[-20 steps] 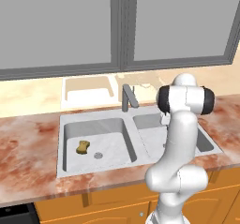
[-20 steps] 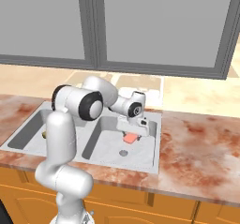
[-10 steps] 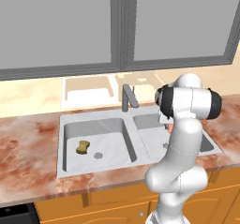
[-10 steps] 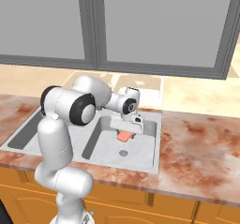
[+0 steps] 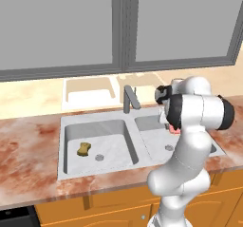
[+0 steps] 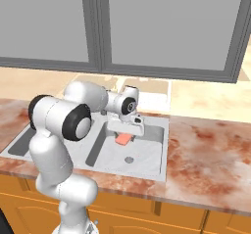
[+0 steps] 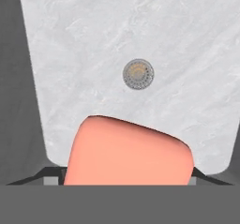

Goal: Pick up the sponge and bar soap from the sink, and place them back in the cabinet, and close the cabinet doors.

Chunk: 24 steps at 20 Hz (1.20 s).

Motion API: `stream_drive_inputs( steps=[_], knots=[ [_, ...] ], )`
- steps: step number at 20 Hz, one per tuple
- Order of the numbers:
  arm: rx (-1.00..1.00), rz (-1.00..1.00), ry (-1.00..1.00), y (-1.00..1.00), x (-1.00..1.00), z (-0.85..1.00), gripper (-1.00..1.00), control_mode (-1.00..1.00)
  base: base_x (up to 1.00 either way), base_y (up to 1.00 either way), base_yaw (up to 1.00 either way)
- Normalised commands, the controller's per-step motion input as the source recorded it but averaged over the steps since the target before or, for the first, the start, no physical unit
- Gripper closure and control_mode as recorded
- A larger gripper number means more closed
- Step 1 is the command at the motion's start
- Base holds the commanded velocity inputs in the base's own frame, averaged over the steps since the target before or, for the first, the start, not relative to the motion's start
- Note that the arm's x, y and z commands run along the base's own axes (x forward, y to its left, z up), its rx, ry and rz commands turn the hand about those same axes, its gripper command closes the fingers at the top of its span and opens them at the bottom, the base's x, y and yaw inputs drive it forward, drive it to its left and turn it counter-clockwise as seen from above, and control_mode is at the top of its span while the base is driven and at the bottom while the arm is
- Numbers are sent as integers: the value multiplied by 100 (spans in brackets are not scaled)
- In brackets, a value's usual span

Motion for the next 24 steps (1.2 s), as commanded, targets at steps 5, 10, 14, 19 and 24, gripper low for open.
stream_drive_inputs(
  steps=[5, 10, 14, 19, 24],
  knots=[
    [0, 6, 0, 17, -27, 35, 100, -100, 0, 0, 0],
    [0, 6, 0, 19, -31, 35, 100, -100, 0, 0, 0],
    [0, 6, 0, 18, -26, 41, 100, -100, 0, 0, 0],
    [0, 5, 0, 19, -26, 37, 100, -100, 0, 0, 0],
    [0, 5, 0, 20, -31, 32, 100, -100, 0, 0, 0]
  ],
)
